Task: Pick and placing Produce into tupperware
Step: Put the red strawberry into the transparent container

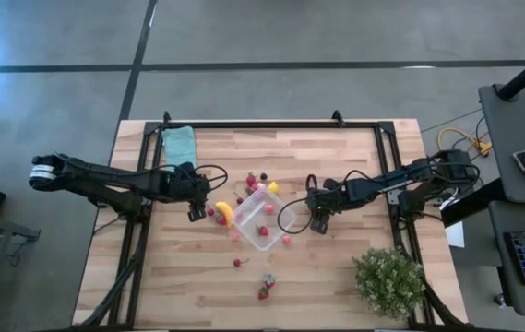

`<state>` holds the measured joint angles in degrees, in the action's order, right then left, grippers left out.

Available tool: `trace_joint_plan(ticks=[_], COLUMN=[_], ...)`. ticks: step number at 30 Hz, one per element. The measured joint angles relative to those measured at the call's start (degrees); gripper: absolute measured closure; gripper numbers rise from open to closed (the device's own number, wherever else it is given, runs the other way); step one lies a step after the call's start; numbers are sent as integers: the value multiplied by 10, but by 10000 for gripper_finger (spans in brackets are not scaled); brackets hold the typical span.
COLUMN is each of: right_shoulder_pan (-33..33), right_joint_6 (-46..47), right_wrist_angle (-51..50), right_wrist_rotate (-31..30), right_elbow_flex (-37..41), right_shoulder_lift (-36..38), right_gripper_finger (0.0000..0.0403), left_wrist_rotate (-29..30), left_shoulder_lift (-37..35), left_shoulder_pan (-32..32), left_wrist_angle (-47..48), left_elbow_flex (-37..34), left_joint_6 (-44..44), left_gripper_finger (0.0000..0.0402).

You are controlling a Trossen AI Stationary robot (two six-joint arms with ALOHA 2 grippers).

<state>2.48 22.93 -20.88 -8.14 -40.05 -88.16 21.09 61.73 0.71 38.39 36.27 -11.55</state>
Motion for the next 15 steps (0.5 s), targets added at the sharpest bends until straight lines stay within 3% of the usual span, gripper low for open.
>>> trace_joint_plan(ticks=[15], right_shoulder_pan=[0], right_joint_6=[35], right_wrist_angle=[-17], right_wrist_rotate=[-9], right_elbow_flex=[-28], right_shoulder_lift=[40], right_gripper_finger=[270], left_wrist_rotate=[0], left_shoulder_lift=[0], left_shoulder_pan=[0], left_wrist_angle=[-2], left_elbow_flex=[0], left_joint_6=[0], left_gripper_finger=[155])
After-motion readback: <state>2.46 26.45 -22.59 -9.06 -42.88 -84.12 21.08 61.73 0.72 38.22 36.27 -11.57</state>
